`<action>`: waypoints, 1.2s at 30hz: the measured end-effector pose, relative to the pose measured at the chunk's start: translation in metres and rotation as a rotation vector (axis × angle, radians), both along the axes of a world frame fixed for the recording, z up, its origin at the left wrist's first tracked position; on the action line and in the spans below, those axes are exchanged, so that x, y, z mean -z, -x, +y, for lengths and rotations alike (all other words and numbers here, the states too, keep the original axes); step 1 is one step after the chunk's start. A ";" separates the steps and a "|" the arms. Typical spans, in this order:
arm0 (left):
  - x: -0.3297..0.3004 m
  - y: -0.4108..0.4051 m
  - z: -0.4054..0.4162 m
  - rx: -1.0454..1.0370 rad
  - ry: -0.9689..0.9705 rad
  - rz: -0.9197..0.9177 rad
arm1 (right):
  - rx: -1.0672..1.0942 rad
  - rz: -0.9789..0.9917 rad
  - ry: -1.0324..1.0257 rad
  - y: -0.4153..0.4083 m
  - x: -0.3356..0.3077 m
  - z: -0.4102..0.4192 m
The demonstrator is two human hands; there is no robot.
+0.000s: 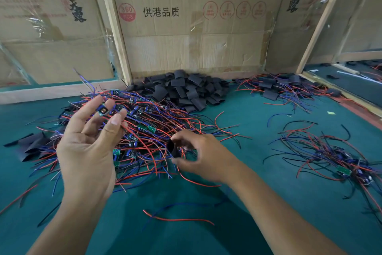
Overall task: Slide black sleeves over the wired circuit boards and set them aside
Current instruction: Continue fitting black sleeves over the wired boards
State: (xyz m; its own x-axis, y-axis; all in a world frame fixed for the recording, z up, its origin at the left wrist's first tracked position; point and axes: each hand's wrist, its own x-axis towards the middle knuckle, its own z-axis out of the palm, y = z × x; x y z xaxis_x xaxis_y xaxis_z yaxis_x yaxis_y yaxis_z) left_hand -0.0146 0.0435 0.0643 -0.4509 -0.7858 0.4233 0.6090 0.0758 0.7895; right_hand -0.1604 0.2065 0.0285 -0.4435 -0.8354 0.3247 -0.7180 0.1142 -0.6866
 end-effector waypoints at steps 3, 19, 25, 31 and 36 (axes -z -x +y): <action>-0.001 0.000 -0.002 0.017 -0.053 0.043 | -0.101 -0.063 -0.036 -0.007 -0.002 -0.001; -0.015 0.000 0.022 0.154 -0.186 0.093 | -0.238 -0.418 -0.036 -0.027 0.010 -0.014; -0.017 -0.001 0.023 0.158 -0.229 0.103 | -0.257 -0.482 -0.026 -0.028 0.008 -0.013; -0.015 0.001 0.023 0.165 -0.264 0.093 | -0.292 -0.507 0.015 -0.028 0.004 -0.012; -0.011 0.002 0.018 0.120 -0.273 0.083 | -0.308 -0.517 0.051 -0.028 0.000 -0.011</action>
State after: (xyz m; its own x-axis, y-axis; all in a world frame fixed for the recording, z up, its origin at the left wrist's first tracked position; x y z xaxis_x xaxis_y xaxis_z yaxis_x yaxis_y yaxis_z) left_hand -0.0170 0.0617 0.0758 -0.5203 -0.8185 0.2436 0.6640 -0.2085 0.7181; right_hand -0.1327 0.1957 0.0281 -0.2946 -0.9396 0.1745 -0.2843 -0.0882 -0.9547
